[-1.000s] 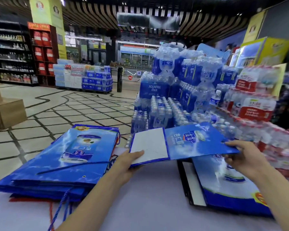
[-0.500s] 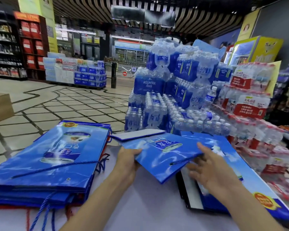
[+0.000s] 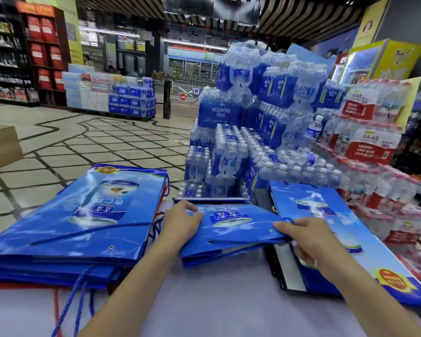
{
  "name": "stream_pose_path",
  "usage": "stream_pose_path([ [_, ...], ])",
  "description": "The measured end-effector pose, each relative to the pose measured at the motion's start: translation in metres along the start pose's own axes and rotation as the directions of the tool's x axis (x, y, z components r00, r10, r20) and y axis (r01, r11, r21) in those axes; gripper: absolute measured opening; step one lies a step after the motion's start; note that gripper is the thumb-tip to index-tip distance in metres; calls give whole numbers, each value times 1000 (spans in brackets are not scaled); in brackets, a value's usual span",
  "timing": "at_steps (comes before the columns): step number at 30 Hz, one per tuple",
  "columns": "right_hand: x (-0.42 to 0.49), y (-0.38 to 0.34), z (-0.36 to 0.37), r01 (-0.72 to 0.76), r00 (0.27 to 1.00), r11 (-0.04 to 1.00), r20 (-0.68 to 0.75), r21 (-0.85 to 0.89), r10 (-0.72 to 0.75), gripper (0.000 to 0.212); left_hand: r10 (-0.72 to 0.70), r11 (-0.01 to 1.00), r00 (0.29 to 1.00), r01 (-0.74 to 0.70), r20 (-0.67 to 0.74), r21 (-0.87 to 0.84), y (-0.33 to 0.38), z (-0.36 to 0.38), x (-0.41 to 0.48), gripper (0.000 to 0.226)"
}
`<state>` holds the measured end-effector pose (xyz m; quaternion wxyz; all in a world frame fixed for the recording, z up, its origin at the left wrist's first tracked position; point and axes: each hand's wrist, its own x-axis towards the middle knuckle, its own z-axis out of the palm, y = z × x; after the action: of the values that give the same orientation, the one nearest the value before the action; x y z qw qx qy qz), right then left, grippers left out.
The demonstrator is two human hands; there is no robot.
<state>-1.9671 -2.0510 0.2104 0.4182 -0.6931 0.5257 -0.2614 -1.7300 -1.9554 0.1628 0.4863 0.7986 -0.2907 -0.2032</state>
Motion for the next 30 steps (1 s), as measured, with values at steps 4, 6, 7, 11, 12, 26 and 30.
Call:
stream_pose_path([
  [4,-7,-3,4,79,990,742,-34,-665,-137,62,105,918,994,-109,33,382,-11,-3,4,19],
  [6,-8,-1,11,94,988,657,-11,-748,-154,63,136,856,990,-138,39,498,-16,1,5,24],
  [7,-10,0,15,107,986,627,2,-771,-166,62,148,811,988,-149,49,565,-17,3,6,27],
  [11,-16,0,32,167,972,553,43,-816,-230,43,152,677,985,-164,81,717,-20,6,5,38],
  [12,-16,0,36,196,965,529,67,-826,-253,35,151,660,986,-154,71,735,-21,6,4,38],
  [26,-13,7,44,180,975,554,71,-813,-212,31,313,781,624,-599,716,180,-4,8,-35,16],
  [30,-11,11,42,177,975,563,68,-808,-210,26,354,724,627,-654,694,221,-5,10,-34,7],
])
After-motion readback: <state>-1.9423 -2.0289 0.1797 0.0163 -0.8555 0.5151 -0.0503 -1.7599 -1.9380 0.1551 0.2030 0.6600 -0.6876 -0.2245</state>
